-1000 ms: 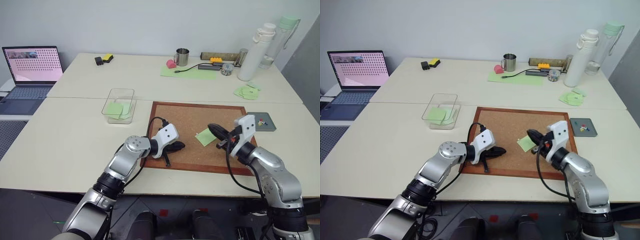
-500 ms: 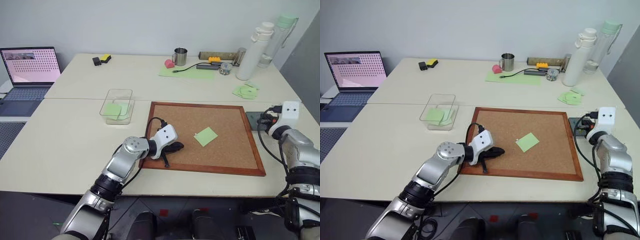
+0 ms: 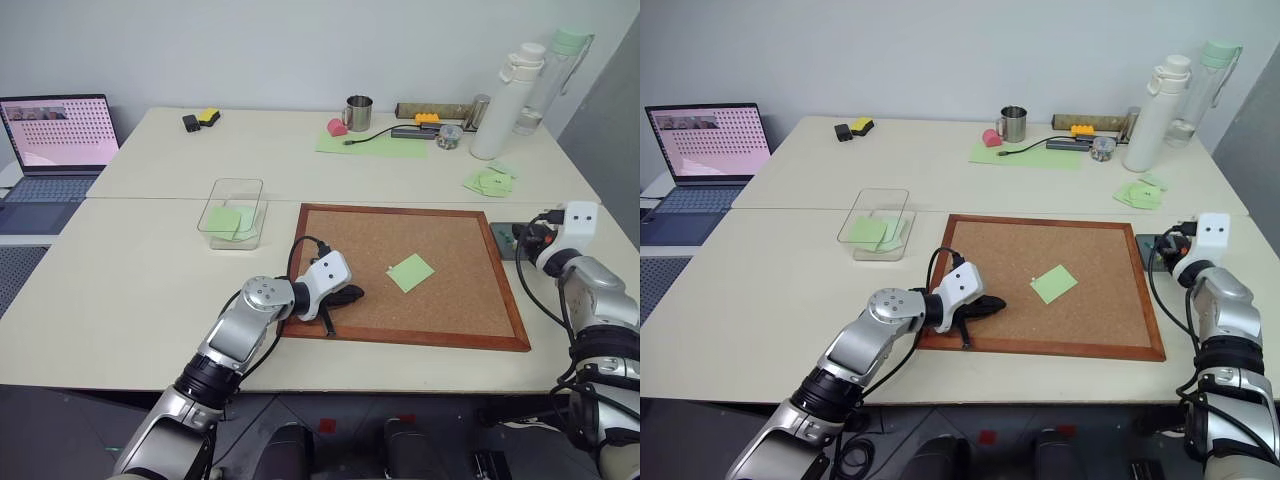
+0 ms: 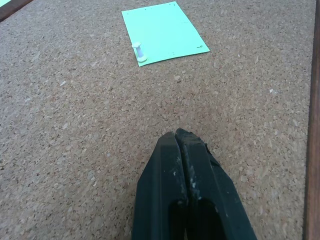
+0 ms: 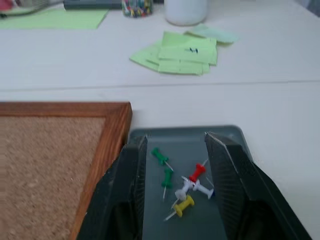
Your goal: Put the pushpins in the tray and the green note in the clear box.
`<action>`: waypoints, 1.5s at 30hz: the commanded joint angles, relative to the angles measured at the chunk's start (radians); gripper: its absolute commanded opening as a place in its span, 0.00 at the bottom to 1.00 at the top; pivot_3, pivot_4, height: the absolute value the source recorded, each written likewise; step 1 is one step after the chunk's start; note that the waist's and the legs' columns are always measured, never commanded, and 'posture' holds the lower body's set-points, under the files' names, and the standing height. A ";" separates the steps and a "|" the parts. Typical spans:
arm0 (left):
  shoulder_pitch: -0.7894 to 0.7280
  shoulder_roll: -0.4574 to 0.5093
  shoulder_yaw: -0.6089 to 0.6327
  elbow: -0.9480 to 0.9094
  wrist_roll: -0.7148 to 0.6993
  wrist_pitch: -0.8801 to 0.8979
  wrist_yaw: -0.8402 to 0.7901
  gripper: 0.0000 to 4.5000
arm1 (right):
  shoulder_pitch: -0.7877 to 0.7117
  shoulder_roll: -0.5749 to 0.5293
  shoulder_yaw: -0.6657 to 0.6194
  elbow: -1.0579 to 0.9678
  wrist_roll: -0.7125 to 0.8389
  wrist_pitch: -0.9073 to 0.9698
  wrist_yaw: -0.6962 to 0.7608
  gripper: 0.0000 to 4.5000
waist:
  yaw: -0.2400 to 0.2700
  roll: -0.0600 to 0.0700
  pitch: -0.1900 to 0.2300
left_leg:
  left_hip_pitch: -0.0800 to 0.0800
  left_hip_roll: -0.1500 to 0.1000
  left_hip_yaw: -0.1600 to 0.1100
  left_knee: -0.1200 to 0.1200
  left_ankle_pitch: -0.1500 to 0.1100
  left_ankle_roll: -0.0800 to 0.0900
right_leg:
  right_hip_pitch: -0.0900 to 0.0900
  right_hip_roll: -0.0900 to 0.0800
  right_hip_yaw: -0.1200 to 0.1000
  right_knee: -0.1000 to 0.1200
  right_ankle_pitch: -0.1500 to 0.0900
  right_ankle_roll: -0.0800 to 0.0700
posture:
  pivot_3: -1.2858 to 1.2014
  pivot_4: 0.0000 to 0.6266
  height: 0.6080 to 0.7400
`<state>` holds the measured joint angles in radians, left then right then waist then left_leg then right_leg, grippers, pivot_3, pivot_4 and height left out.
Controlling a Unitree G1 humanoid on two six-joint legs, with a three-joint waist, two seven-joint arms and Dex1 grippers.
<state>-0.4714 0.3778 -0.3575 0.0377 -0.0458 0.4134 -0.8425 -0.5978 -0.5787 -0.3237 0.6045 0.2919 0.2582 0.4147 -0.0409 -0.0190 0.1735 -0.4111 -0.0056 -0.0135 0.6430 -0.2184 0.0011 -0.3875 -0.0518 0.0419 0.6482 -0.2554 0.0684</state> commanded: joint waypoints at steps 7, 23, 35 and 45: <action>0.014 0.017 -0.009 0.041 0.018 0.033 0.000 0.00 | 0.248 0.101 0.194 -0.672 0.157 0.179 0.190 0.42 | 0.003 0.000 0.000 | 0.000 0.001 -0.002 0.000 0.000 0.000 | 0.000 0.001 -0.001 0.000 0.000 0.000 | 0.52 0.24 1.00; 0.020 0.021 -0.002 0.025 0.013 0.050 0.008 0.00 | 0.245 0.207 0.446 -0.610 -0.049 0.189 0.147 0.42 | 0.008 0.000 0.000 | 0.000 0.000 -0.002 0.001 0.000 0.000 | 0.000 0.000 -0.001 0.000 0.000 0.000 | 0.52 0.24 1.00; 0.031 0.023 0.002 0.012 0.012 0.057 0.017 0.00 | 0.222 0.248 0.428 -0.560 -0.059 0.179 0.163 0.08 | 0.008 0.000 0.000 | 0.000 0.000 -0.002 0.000 0.000 0.000 | 0.000 0.000 -0.001 0.000 0.000 0.000 | 0.52 0.24 1.00; 0.032 0.023 0.005 0.010 0.012 0.058 0.020 0.00 | 0.239 0.242 0.369 -0.732 0.045 0.195 0.208 0.01 | 0.009 0.000 0.000 | -0.001 0.000 -0.002 0.000 0.000 0.000 | -0.001 0.000 -0.001 0.000 0.000 0.000 | 0.52 0.24 1.00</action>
<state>-0.4627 0.3772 -0.3551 0.0179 -0.0525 0.4368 -0.8339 -0.3472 -0.3310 0.0855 0.0207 0.2632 0.4554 0.5738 -0.0318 -0.0186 0.1733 -0.4124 -0.0053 -0.0156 0.6433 -0.2185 0.0010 -0.3889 -0.0517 0.0403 0.6483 -0.2556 0.0681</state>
